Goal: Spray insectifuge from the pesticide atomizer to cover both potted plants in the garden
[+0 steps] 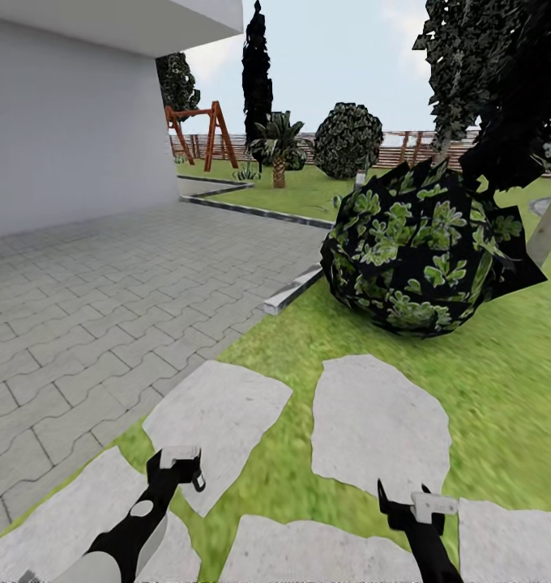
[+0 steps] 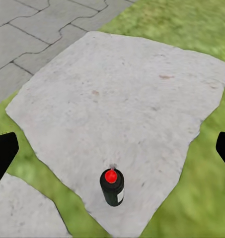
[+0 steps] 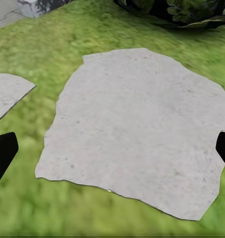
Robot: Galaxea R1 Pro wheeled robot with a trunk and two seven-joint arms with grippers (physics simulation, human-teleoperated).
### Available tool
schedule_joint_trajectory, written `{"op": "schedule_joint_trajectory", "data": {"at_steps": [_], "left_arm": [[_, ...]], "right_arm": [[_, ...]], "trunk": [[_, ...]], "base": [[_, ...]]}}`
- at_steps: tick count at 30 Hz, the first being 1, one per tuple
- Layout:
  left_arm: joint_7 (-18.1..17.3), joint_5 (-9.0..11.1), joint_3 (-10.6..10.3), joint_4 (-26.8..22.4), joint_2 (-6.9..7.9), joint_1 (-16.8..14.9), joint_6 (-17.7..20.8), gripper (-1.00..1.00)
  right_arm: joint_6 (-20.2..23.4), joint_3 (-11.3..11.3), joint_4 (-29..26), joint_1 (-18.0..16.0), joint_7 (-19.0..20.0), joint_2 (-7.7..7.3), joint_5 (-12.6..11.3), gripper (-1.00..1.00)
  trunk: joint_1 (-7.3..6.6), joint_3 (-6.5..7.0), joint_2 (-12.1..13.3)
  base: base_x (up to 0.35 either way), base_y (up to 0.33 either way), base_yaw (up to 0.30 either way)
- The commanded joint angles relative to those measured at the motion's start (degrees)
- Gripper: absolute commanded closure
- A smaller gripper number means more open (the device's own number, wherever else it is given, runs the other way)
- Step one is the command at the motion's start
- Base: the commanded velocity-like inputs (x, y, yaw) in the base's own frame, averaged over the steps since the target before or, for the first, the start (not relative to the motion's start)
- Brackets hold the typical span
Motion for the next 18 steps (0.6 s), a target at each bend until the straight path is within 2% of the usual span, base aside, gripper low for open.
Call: {"op": "schedule_joint_trajectory", "data": {"at_steps": [1,14,18], "left_arm": [[0.14,-0.40,0.26,0.06,-0.01,-0.02,-0.24,-1.00],[0.36,-0.26,0.42,0.06,0.18,0.26,-0.33,-1.00],[0.36,-0.26,0.47,-0.01,0.19,0.28,-0.38,-1.00]], "right_arm": [[-0.23,0.16,0.08,-0.03,-0.02,-0.04,-0.57,-1.00],[-0.26,0.02,0.55,-0.03,-0.20,0.06,-0.78,-1.00],[-0.12,-0.07,0.60,-0.03,-0.25,0.10,-0.79,-1.00]], "trunk": [[0.21,-0.23,-0.43],[3.07,-2.58,-5.65],[3.95,-3.49,-7.25]], "base": [[0.000,0.000,0.000],[0.000,0.000,0.001],[0.000,0.000,0.092]]}}
